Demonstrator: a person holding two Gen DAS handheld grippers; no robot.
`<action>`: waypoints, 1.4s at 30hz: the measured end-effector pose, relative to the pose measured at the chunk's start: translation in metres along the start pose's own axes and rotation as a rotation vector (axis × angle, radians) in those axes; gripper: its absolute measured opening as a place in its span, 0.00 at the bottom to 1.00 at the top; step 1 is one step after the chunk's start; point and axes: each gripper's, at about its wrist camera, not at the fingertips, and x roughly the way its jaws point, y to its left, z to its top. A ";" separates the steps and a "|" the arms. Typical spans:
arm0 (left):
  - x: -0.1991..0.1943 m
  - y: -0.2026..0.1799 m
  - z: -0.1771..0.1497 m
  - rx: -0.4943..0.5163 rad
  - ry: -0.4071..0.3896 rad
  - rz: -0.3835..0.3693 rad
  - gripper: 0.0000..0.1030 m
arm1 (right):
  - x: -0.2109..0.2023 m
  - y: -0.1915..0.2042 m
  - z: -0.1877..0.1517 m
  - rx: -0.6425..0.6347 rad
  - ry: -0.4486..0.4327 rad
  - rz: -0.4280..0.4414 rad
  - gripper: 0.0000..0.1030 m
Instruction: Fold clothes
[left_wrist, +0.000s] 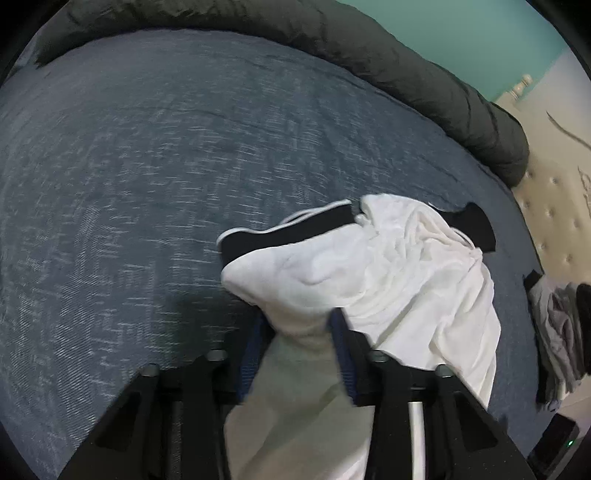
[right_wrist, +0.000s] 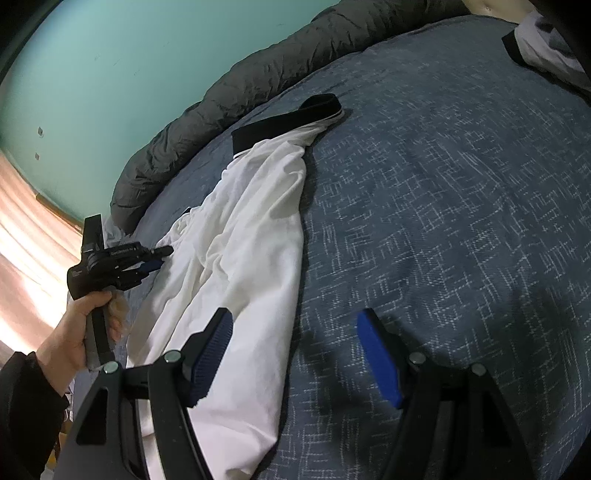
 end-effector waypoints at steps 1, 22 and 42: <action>-0.001 -0.006 -0.001 0.014 -0.001 -0.005 0.13 | 0.000 -0.001 0.000 0.004 0.000 0.001 0.69; -0.054 -0.182 -0.057 0.270 0.085 -0.320 0.34 | -0.037 -0.040 0.024 0.106 -0.105 -0.064 0.69; -0.150 0.044 -0.149 0.064 -0.132 -0.096 0.47 | 0.022 0.091 0.016 -0.261 0.021 -0.071 0.78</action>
